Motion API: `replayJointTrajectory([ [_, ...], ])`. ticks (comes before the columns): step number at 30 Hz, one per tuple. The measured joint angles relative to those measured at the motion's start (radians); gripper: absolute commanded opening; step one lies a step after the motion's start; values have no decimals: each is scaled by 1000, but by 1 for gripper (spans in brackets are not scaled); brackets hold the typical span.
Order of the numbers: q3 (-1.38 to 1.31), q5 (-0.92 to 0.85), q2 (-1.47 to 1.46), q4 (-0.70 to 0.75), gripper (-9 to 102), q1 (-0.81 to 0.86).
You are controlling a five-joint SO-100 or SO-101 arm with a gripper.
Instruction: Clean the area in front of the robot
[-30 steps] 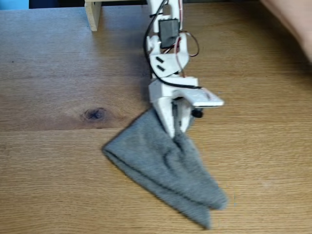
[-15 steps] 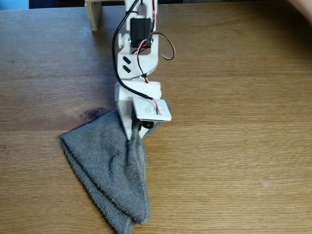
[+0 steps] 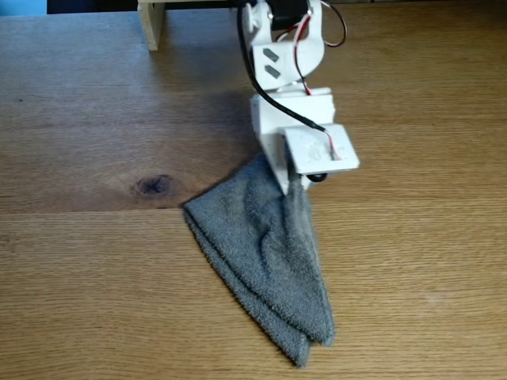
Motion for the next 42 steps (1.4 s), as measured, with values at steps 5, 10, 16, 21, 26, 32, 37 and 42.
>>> replayJointTrajectory([
  [5,0,-15,89,104,0,153],
  [10,2,-37,161,192,0,337],
  [16,2,-54,275,304,0,531],
  [21,20,-69,417,491,0,629],
  [26,169,-41,561,606,0,660],
  [32,568,-34,765,480,0,684],
  [37,928,-83,876,195,0,686],
  [42,1236,-176,953,-110,0,729],
])
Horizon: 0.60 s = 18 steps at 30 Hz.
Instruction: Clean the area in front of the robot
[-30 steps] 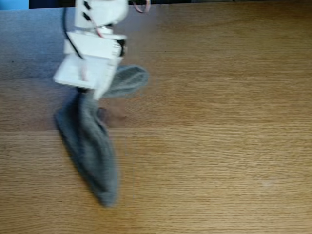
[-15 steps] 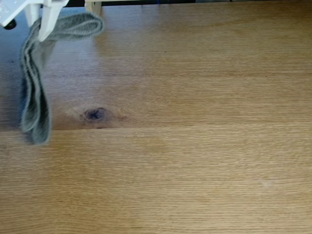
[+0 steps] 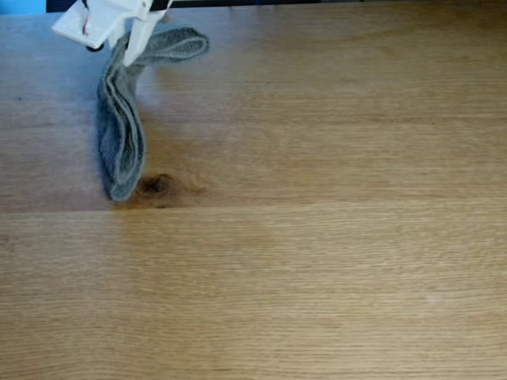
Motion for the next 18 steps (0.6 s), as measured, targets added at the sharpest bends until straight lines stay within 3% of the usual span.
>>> replayJointTrajectory([
  [4,166,-89,104,-121,0,115],
  [8,199,-140,161,-100,0,179],
  [18,212,-49,206,-28,1,-2],
])
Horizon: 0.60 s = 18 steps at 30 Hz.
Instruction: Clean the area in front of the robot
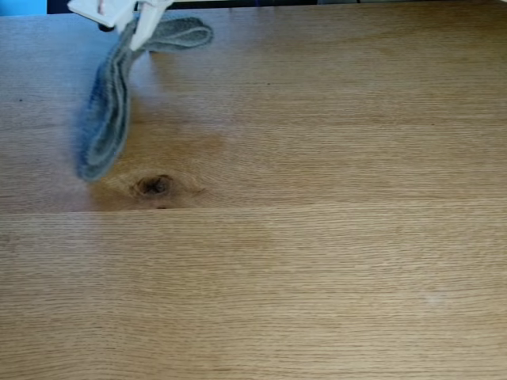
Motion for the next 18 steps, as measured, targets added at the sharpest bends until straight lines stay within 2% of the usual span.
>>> replayJointTrajectory([
  [2,0,3,0,15,29,-38],
  [3,0,2,0,23,37,-44],
  [4,0,2,0,32,39,-44],
  [9,0,5,2,43,43,-25],
  [13,0,34,5,28,40,-11],
  [15,0,46,23,26,36,-20],
  [18,0,58,77,32,24,-107],
])
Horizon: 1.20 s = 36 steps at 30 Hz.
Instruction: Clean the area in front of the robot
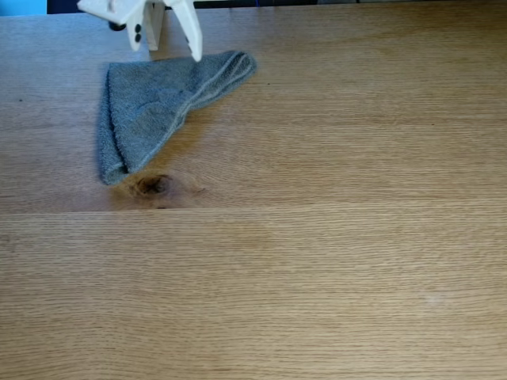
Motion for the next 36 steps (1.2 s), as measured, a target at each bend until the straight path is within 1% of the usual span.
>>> replayJointTrajectory([
  [6,0,57,51,8,6,-213],
  [8,0,71,51,-12,0,-288],
  [15,0,97,-14,-141,0,-477],
  [21,0,110,-17,-261,0,-560],
  [24,0,110,-11,-284,0,-586],
  [26,2,112,28,-252,0,-591],
  [28,2,127,103,-164,0,-589],
  [34,37,184,440,233,0,-531],
  [36,94,192,537,308,0,-525],
])
